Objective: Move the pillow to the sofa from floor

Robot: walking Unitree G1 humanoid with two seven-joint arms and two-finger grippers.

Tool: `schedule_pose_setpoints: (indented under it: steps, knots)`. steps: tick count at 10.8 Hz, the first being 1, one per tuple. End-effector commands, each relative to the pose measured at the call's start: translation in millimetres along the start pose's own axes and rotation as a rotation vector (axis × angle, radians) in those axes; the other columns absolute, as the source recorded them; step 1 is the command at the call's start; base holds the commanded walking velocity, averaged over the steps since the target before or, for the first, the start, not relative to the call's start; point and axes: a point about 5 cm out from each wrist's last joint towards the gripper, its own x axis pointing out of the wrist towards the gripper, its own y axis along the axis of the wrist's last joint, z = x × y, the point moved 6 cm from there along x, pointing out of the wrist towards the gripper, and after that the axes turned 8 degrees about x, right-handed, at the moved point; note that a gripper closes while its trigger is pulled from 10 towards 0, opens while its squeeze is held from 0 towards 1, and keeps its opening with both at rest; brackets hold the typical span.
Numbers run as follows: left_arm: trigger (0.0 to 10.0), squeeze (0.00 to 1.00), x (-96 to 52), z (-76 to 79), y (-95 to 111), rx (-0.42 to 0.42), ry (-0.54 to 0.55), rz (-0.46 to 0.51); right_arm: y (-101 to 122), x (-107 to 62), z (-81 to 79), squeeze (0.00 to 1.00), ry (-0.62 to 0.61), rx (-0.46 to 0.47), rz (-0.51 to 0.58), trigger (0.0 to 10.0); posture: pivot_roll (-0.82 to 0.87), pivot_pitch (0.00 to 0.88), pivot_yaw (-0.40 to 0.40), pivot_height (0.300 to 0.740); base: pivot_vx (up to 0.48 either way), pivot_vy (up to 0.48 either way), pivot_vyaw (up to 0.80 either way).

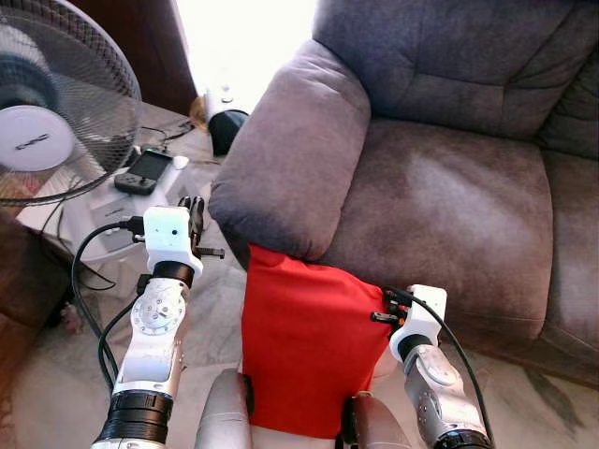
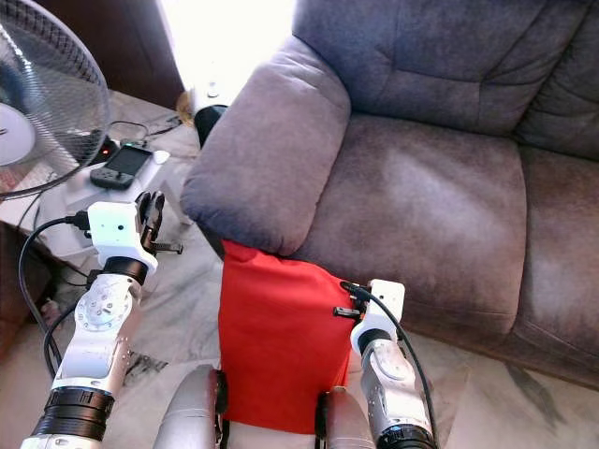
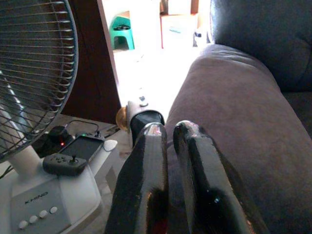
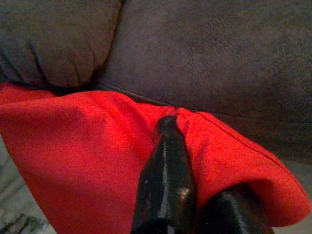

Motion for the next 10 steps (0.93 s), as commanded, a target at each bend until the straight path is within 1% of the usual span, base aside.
schedule_pose_setpoints:
  steps: [1,10]
  knots:
    - [10.0,0.00,-2.5,-3.0,0.0,0.002,0.009,-0.003,141.5,-7.5,-52.8,0.00,0.185,-0.038,0.511,10.0,0.09,0.119,-0.083,0.693,0.000,0.000,0.00]
    - [10.0,0.00,-2.6,-1.6,-1.5,-0.001,-0.001,-0.008,143.1,-8.0,-54.4,0.00,0.189,-0.032,0.519,10.0,0.09,0.118,-0.081,0.693,0.000,0.000,0.00]
